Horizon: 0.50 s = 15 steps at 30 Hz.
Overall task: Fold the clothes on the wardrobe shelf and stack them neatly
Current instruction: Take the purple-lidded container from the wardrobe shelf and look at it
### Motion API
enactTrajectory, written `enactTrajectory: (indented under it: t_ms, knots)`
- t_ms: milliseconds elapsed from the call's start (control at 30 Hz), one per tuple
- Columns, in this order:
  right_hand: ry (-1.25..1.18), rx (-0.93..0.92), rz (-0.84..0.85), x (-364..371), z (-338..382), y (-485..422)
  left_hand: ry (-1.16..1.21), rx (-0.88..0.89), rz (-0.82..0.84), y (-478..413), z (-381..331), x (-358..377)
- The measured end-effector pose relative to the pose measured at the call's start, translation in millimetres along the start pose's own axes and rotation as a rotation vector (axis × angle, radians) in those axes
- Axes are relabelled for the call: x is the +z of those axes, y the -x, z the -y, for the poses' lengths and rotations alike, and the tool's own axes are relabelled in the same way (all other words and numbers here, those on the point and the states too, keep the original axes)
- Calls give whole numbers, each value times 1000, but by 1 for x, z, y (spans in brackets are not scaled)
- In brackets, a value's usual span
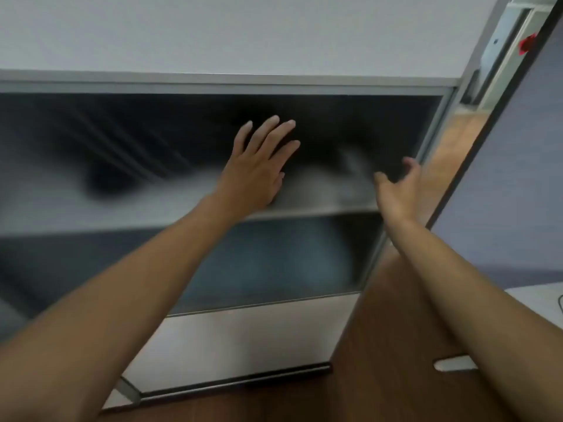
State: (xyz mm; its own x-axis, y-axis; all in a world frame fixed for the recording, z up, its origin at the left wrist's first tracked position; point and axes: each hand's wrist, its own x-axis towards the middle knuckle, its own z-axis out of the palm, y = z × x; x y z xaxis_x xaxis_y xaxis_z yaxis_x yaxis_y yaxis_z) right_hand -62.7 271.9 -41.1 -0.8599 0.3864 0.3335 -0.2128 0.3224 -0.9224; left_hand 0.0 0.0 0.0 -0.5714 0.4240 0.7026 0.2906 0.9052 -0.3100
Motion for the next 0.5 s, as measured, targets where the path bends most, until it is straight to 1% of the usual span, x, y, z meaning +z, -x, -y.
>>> enactTrajectory:
  t_ms: [33, 100, 167, 233, 300, 333, 433, 500]
  knots:
    - [-29, 55, -71, -3, 2, -14, -87, 29, 52, -11, -1, 3]
    - [-56, 171, -158, -11, 4, -38, -180, 30, 157, -24, 1, 10]
    - [-23, 212, -171, -19, -2, -57, -222, -6, 239, -32, 5, 20]
    - [-15, 218, -101, -23, -16, -72, -260, -20, 268, -30, 10, 30]
    - [-65, 214, -28, -20, -22, -82, -284, -14, 289, -28, 19, 33]
    - [-79, 208, -27, -17, -23, -85, -291, -23, 308, -29, 22, 33]
    - [-93, 174, -122, -5, -28, -85, -294, -61, 349, -28, 23, 34]
    - [-103, 160, -154, -3, -32, -83, -292, -71, 363, -26, 24, 34]
